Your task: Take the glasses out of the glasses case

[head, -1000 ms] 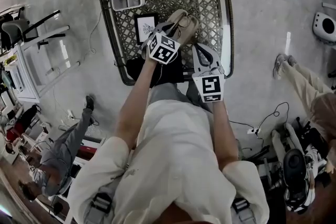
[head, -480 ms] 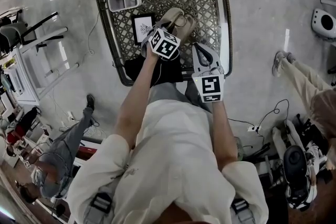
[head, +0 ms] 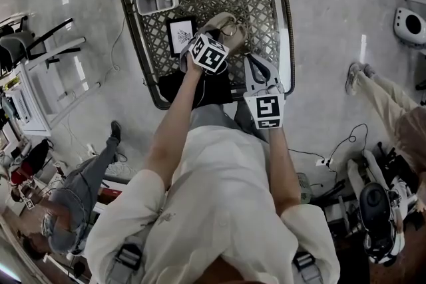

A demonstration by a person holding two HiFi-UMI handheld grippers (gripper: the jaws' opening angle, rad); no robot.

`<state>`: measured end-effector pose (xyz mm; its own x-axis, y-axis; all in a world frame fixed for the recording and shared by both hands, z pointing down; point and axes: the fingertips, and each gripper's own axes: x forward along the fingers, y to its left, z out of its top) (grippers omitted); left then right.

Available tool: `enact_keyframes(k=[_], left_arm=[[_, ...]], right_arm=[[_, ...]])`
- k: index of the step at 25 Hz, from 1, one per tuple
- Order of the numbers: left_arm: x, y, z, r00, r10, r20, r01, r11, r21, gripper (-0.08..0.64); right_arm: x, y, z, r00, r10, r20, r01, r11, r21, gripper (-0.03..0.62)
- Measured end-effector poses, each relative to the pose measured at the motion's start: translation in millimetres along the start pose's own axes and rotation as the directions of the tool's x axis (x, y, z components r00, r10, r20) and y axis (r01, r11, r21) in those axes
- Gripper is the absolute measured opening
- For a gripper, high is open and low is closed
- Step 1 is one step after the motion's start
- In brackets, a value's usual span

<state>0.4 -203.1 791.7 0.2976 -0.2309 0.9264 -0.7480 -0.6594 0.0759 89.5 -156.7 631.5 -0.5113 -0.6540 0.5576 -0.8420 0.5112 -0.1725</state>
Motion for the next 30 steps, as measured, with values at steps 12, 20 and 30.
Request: enact_keyframes(k=[12, 20, 30], left_arm=[[-20, -12, 3, 0.998, -0.015, 0.062, 0.016, 1.000, -0.004, 0.031], [-38, -7, 9, 0.994, -0.006, 0.113, 0.007, 1.000, -0.013, 0.031], [-83, -7, 15, 0.970, -0.005, 0.243, 0.018, 0.999, -0.051, 0.031]], right_arm=[[-19, 8, 4, 0.999, -0.044, 0.010, 0.044, 0.999, -0.024, 0.006], [-23, 10, 10, 0.997, -0.071, 0.026, 0.072, 0.997, -0.032, 0.006], [-33, 21, 20, 0.992, -0.112, 0.050, 0.115, 0.991, -0.065, 0.006]])
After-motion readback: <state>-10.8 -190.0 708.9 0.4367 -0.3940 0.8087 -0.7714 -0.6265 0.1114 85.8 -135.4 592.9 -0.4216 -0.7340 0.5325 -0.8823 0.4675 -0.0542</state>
